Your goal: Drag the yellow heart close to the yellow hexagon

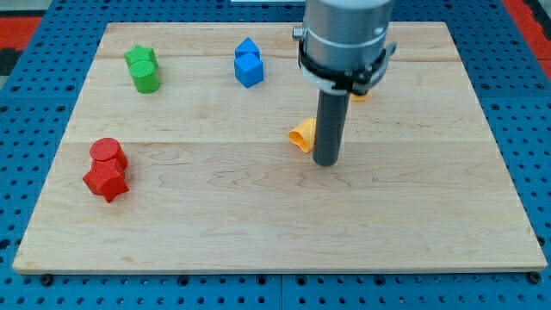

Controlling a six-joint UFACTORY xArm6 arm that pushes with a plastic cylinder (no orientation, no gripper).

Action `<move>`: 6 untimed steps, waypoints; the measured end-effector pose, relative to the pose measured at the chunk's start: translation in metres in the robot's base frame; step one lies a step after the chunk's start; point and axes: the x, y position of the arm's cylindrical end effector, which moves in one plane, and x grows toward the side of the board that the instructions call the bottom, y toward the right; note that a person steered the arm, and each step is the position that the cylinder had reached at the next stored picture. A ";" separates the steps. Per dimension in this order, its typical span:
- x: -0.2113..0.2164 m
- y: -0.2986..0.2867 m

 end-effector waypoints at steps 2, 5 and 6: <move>0.012 -0.083; -0.087 0.036; -0.096 0.042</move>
